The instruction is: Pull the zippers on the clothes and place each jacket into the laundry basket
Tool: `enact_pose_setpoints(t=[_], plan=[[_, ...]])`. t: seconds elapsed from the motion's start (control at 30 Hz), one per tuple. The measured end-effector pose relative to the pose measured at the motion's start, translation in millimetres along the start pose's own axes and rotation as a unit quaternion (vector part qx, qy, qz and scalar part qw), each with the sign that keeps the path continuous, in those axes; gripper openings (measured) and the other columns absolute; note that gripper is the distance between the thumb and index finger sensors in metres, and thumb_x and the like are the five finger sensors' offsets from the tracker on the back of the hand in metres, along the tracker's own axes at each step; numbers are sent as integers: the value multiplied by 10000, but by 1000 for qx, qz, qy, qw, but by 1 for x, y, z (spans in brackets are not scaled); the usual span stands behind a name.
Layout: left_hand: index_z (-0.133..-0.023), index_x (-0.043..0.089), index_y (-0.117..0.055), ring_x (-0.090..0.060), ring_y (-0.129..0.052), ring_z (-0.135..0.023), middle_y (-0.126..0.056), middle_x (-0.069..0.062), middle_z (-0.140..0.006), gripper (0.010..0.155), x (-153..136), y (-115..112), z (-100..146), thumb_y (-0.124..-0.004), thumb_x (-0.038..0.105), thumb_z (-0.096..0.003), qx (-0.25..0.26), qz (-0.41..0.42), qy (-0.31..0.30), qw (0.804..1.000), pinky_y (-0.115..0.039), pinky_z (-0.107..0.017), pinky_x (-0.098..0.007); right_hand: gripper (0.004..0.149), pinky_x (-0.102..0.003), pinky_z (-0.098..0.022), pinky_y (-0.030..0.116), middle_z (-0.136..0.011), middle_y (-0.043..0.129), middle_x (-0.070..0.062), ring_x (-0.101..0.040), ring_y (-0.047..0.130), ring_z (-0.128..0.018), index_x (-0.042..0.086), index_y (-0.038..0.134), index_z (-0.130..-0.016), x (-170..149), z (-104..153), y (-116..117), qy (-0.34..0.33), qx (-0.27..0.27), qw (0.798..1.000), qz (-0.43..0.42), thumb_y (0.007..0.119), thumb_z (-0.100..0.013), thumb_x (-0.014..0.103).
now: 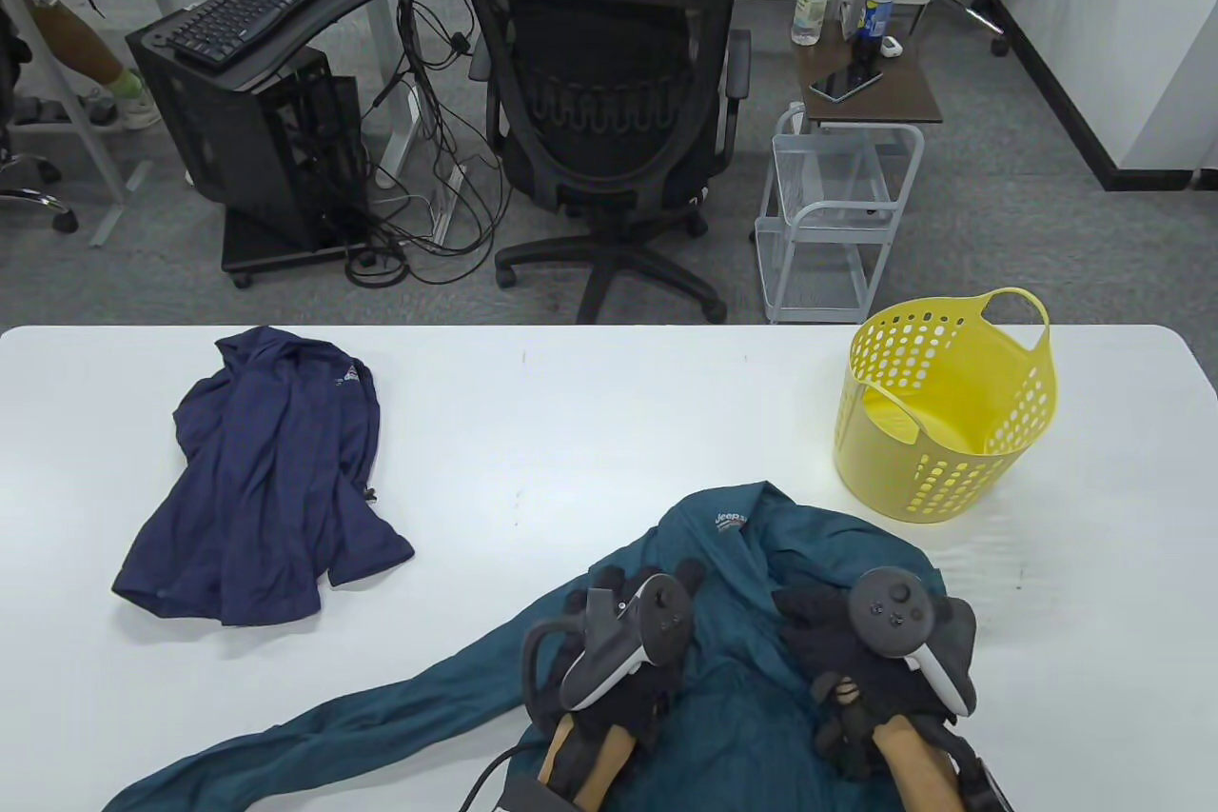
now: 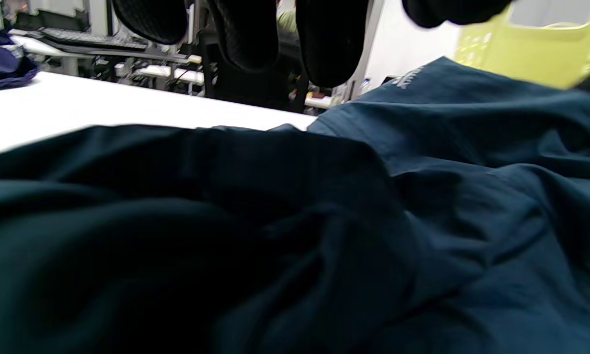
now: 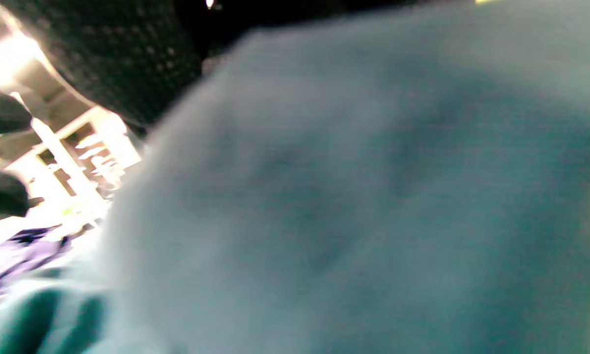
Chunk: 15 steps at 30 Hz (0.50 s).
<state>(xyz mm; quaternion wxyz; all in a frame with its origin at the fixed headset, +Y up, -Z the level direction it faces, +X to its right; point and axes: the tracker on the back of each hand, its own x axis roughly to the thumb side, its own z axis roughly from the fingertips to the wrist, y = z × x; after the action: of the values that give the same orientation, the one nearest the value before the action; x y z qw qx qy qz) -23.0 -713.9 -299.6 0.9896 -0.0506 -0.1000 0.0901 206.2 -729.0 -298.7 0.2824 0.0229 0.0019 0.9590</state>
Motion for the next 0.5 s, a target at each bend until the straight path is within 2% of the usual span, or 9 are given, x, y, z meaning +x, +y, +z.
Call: enact_pose_setpoints(t=[0.03, 0.1, 0.17, 0.27, 0.33, 0.37, 0.47, 0.5], plan=[[-970, 653, -313, -286, -591, -1074, -631, 183, -1141, 632, 2, -4, 0, -627, 479, -449, -2, -9, -23, 1000, -527, -726, -612, 367, -417, -474, 825, -721, 1045, 74, -177, 1037, -502, 347, 939, -806, 9, 6, 4, -19, 9, 1000, -6, 951, -439, 370], [-945, 680, -266, -282, -530, -1091, -571, 176, -1159, 651, 4, -12, 1, -618, 422, -462, -5, -31, -30, 999, -510, -735, -609, 373, -420, -474, 825, -732, 1043, 68, -183, 1039, -508, 339, 935, -816, 22, 13, 13, -41, 32, 999, -5, 945, -443, 364], [-943, 683, -300, -291, -450, -1102, -503, 156, -1177, 644, 4, -21, 0, -614, 391, -463, -20, -65, -35, 997, -485, -738, -612, 382, -414, -474, 830, -748, 1042, 68, -180, 1045, -516, 332, 925, -831, 31, 17, 24, -63, 69, 996, 4, 934, -450, 364], [-972, 624, -384, -309, -375, -1100, -458, 143, -1184, 615, -2, -36, -4, -614, 379, -457, -55, -108, -22, 992, -459, -735, -619, 448, -434, -495, 833, -834, 1020, 23, -212, 1054, -588, 274, 889, -891, 42, 20, 46, -112, 183, 977, -5, 905, -459, 390], [-990, 578, -407, -315, -368, -1098, -465, 146, -1180, 607, -7, -43, -4, -617, 388, -454, -64, -113, -12, 991, -456, -733, -621, 507, -452, -526, 818, -896, 985, -8, -237, 1040, -662, 235, 846, -936, 41, 19, 42, -118, 215, 969, -22, 884, -466, 423], [-997, 561, -408, -318, -370, -1097, -471, 148, -1180, 608, -8, -44, -4, -619, 389, -453, -68, -112, -8, 991, -455, -731, -623, 514, -459, -526, 817, -898, 987, -24, -249, 1040, -666, 228, 849, -935, 40, 18, 38, -117, 208, 971, -30, 865, -469, 445], [-1005, 537, -421, -321, -382, -1095, -499, 154, -1172, 606, -14, -46, -4, -622, 395, -452, -77, -102, 1, 992, -458, -729, -624, 495, -471, -524, 808, -897, 991, -37, -268, 1037, -663, 240, 851, -932, 26, 13, 7, -108, 131, 981, -94, 847, -482, 445], [-1005, 533, -430, -323, -387, -1093, -504, 152, -1171, 602, -15, -46, -4, -622, 395, -451, -78, -97, 2, 992, -461, -727, -624, 495, -486, -536, 790, -916, 970, -40, -281, 1018, -676, 237, 810, -965, 15, 11, -11, -94, 54, 985, -136, 847, -497, 396]])
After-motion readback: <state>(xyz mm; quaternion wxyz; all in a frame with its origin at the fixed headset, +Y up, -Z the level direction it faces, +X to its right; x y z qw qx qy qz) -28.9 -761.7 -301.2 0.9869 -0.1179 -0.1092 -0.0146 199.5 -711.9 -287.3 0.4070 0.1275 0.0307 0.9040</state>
